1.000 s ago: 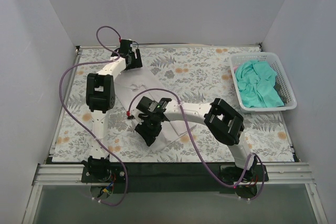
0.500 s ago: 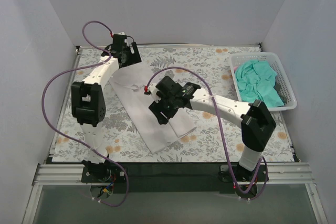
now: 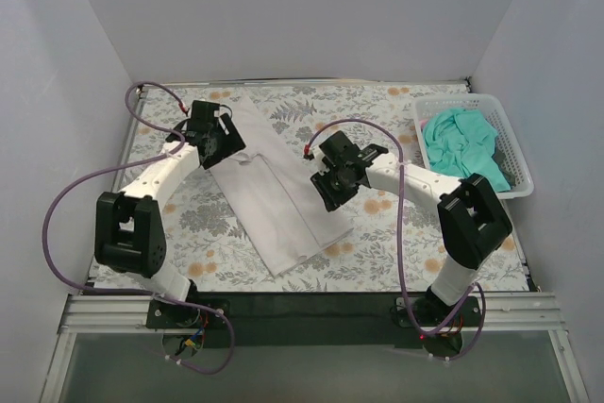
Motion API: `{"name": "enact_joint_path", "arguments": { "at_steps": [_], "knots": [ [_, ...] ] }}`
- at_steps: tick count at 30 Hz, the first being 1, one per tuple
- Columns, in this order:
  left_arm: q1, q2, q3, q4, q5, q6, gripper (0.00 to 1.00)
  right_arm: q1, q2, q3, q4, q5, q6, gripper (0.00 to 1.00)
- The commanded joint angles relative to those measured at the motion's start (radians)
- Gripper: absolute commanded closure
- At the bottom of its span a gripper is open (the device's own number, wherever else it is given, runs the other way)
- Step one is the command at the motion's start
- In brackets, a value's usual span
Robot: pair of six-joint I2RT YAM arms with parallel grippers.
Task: Fold and stack the t-shirts
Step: Fold the tshirt
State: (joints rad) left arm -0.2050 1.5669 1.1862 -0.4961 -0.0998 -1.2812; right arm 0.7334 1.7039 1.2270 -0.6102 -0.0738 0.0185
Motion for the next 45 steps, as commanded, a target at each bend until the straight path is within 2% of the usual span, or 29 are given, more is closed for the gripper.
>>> {"name": "enact_joint_path", "arguments": {
  "at_steps": [1,8,17,24,29,35,38,39,42,43,44,45],
  "knots": [
    [-0.004,0.054,0.015,0.048,-0.066,-0.01,0.34,0.003,0.02,-0.029,0.066,0.0,0.001,0.62],
    [0.016,0.299,0.188,0.07,-0.116,-0.024,0.38,0.003,0.037,-0.063,0.084,0.031,0.011,0.62],
    [0.019,0.518,0.369,0.028,-0.155,0.023,0.39,0.004,0.034,-0.135,0.102,0.006,0.035,0.63],
    [0.018,0.643,0.46,0.043,-0.069,0.085,0.4,0.023,0.0,-0.216,0.139,-0.043,0.115,0.63],
    [0.016,0.699,0.523,0.091,0.052,0.161,0.39,0.083,0.005,-0.23,0.153,-0.057,0.185,0.64],
    [-0.014,0.645,0.524,0.143,0.092,0.24,0.32,0.145,0.003,-0.173,0.162,-0.061,0.233,0.64],
    [-0.02,0.543,0.456,0.142,0.083,0.221,0.28,0.149,-0.023,-0.138,0.152,-0.047,0.244,0.64],
    [-0.02,0.462,0.432,0.137,0.057,0.189,0.27,0.149,-0.048,-0.127,0.147,-0.037,0.242,0.63],
    [-0.02,0.331,0.325,0.07,0.014,0.125,0.18,0.147,-0.099,-0.103,0.125,0.022,0.248,0.53],
    [-0.02,0.232,0.293,0.05,0.003,0.062,0.15,0.146,-0.11,-0.103,0.122,0.034,0.25,0.51],
    [-0.02,0.182,0.258,0.028,-0.006,0.036,0.05,0.136,-0.128,-0.106,0.112,0.049,0.255,0.49],
    [-0.023,0.133,0.175,-0.014,-0.017,0.013,0.04,0.133,-0.139,-0.11,0.109,0.054,0.261,0.47]
  ]
}}
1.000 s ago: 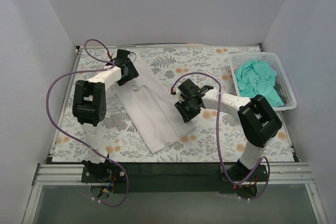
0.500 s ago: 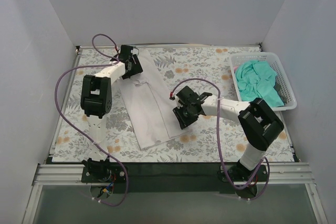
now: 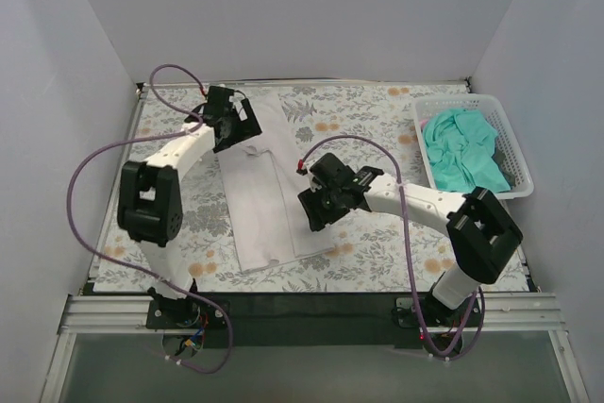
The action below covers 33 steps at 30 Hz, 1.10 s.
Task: Fold and stack the t-shirts
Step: Fold the tshirt
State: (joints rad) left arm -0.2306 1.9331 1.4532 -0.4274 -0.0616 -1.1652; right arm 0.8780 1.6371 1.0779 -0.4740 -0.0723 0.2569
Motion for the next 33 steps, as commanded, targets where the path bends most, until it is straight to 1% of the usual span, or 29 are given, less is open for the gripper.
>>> {"name": "enact_joint_path", "arguments": {
  "at_steps": [1,4,5,6,7,8,9,10,11,13,15,17,20,23,29,33],
  "knots": [
    [0.001,-0.332,-0.126,-0.108,-0.066,-0.15,0.04,-0.016,-0.079,0.03,-0.029,0.055,0.025,0.46],
    [-0.012,-0.463,-0.276,-0.233,-0.081,-0.22,0.04,-0.031,-0.1,-0.007,-0.037,0.052,0.038,0.46],
    [-0.016,-0.546,-0.315,-0.261,-0.073,-0.238,0.03,-0.034,-0.109,-0.016,-0.04,0.043,0.047,0.46],
    [-0.03,-0.58,-0.348,-0.318,-0.067,-0.252,0.07,-0.036,-0.114,-0.036,-0.041,0.039,0.054,0.47],
    [-0.039,-0.612,-0.429,-0.344,-0.04,-0.28,0.08,-0.039,-0.118,-0.044,-0.04,0.037,0.061,0.48],
    [-0.055,-0.676,-0.465,-0.368,-0.023,-0.295,0.1,-0.037,-0.128,-0.055,-0.04,0.032,0.071,0.5],
    [-0.064,-0.704,-0.508,-0.413,-0.005,-0.31,0.14,-0.037,-0.132,-0.071,-0.038,0.031,0.076,0.5],
    [-0.073,-0.735,-0.577,-0.43,0.035,-0.326,0.16,-0.037,-0.134,-0.079,-0.037,0.029,0.081,0.5],
    [-0.093,-0.782,-0.614,-0.445,0.049,-0.353,0.18,-0.037,-0.138,-0.085,-0.035,0.025,0.087,0.51],
    [-0.11,-0.827,-0.698,-0.487,0.06,-0.386,0.22,-0.037,-0.138,-0.107,-0.023,0.011,0.1,0.53],
    [-0.125,-0.865,-0.741,-0.498,0.117,-0.41,0.23,-0.037,-0.138,-0.125,-0.008,-0.021,0.113,0.53],
    [-0.134,-0.867,-0.787,-0.501,0.146,-0.418,0.24,-0.037,-0.126,-0.142,0.009,-0.055,0.117,0.53],
    [-0.154,-0.843,-0.812,-0.484,0.164,-0.424,0.26,-0.036,-0.105,-0.167,0.028,-0.086,0.128,0.54],
    [-0.182,-0.787,-0.82,-0.465,0.187,-0.421,0.29,-0.037,-0.089,-0.187,0.048,-0.118,0.14,0.55],
    [-0.245,-0.701,-0.821,-0.404,0.218,-0.419,0.33,-0.037,-0.059,-0.194,0.063,-0.13,0.148,0.56],
    [-0.286,-0.642,-0.817,-0.393,0.224,-0.426,0.36,-0.036,-0.039,-0.194,0.066,-0.146,0.15,0.57]
  ]
}}
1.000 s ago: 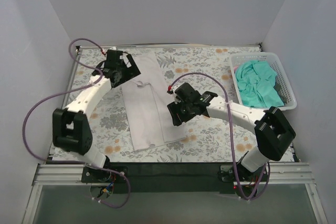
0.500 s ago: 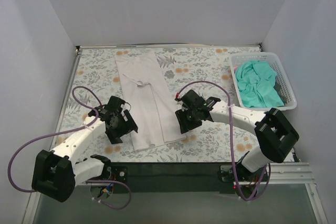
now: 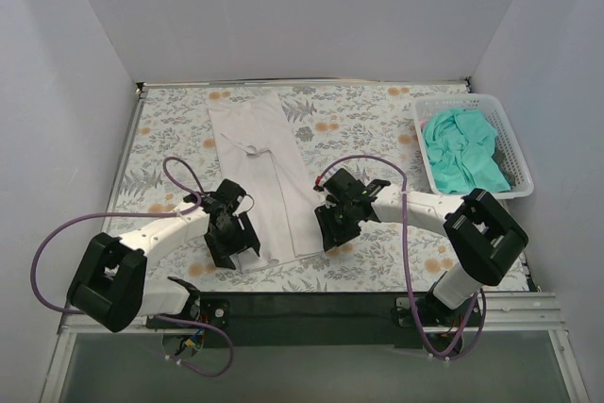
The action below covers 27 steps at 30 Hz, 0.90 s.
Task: Fold and stack the t-shirts
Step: Fold the tshirt
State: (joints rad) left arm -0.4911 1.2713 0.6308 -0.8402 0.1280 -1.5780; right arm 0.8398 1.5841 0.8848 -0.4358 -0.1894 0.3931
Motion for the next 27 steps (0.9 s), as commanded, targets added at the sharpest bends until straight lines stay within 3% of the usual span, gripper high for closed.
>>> {"name": "enact_joint_path", "arguments": {
  "at_steps": [1,13,16,20,22,24,27],
  "knots": [
    [-0.032,0.026,0.007,0.021,0.032,-0.016,0.38,0.002,0.017,0.0,0.026,-0.03,0.013,0.57],
    [-0.064,0.06,-0.029,0.024,0.053,-0.019,0.53,0.004,0.056,-0.001,0.026,-0.047,0.016,0.61],
    [-0.067,0.065,-0.039,0.032,0.058,-0.019,0.61,0.004,0.059,0.0,0.028,-0.047,0.013,0.67],
    [-0.067,0.06,-0.031,0.024,0.053,-0.014,0.86,0.004,0.05,0.005,0.02,-0.047,0.007,0.89],
    [-0.067,0.051,-0.013,0.009,0.047,-0.011,0.92,0.004,0.03,0.009,0.008,-0.045,0.003,0.97],
    [-0.069,0.028,0.004,-0.023,0.042,-0.01,0.99,0.004,0.019,0.029,-0.029,-0.044,-0.011,0.99],
    [-0.067,0.003,0.062,-0.069,0.018,-0.014,1.0,0.004,0.007,0.081,-0.079,-0.024,-0.034,0.99]
  ]
}}
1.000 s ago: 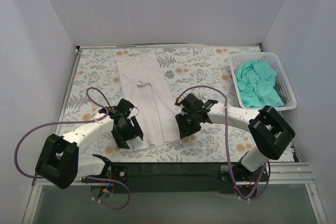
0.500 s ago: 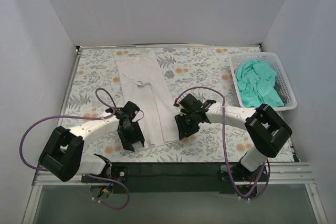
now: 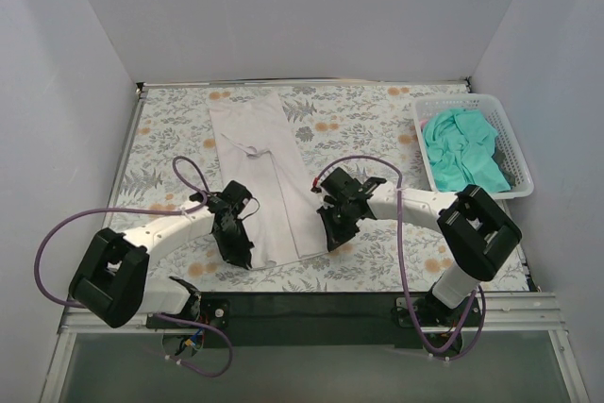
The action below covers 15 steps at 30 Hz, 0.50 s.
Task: Fold and stack the t-shirts
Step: Fold the tshirt
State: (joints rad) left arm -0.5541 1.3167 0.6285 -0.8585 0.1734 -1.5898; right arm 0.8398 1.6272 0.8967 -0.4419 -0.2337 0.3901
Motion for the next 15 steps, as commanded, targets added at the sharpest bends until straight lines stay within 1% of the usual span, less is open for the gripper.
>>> {"name": "enact_joint_path", "arguments": {
  "at_steps": [1,3,7,9,10,12,13,15],
  "knots": [
    [-0.004,-0.042,0.098,-0.057,-0.035,-0.006,1.0,0.002,-0.038,0.091,-0.084,0.033,-0.037,0.99],
    [0.0,-0.033,0.132,-0.057,-0.044,-0.012,1.0,0.001,-0.03,0.131,-0.104,0.053,-0.059,0.99],
    [0.04,-0.007,0.194,-0.039,-0.083,0.007,1.0,-0.019,0.028,0.286,-0.133,0.097,-0.109,0.99],
    [0.095,0.004,0.23,-0.016,-0.104,0.036,1.0,-0.042,0.059,0.347,-0.15,0.097,-0.128,0.99],
    [0.144,0.013,0.243,0.004,-0.11,0.045,1.0,-0.05,0.086,0.404,-0.153,0.102,-0.141,0.99],
    [0.198,0.018,0.27,0.038,-0.12,0.071,1.0,-0.074,0.127,0.455,-0.153,0.103,-0.155,0.99],
    [0.244,0.021,0.277,0.058,-0.123,0.08,1.0,-0.082,0.143,0.485,-0.153,0.099,-0.161,0.99],
    [0.273,0.036,0.307,0.124,-0.153,0.099,1.0,-0.105,0.193,0.569,-0.152,0.094,-0.183,0.99]
  ]
}}
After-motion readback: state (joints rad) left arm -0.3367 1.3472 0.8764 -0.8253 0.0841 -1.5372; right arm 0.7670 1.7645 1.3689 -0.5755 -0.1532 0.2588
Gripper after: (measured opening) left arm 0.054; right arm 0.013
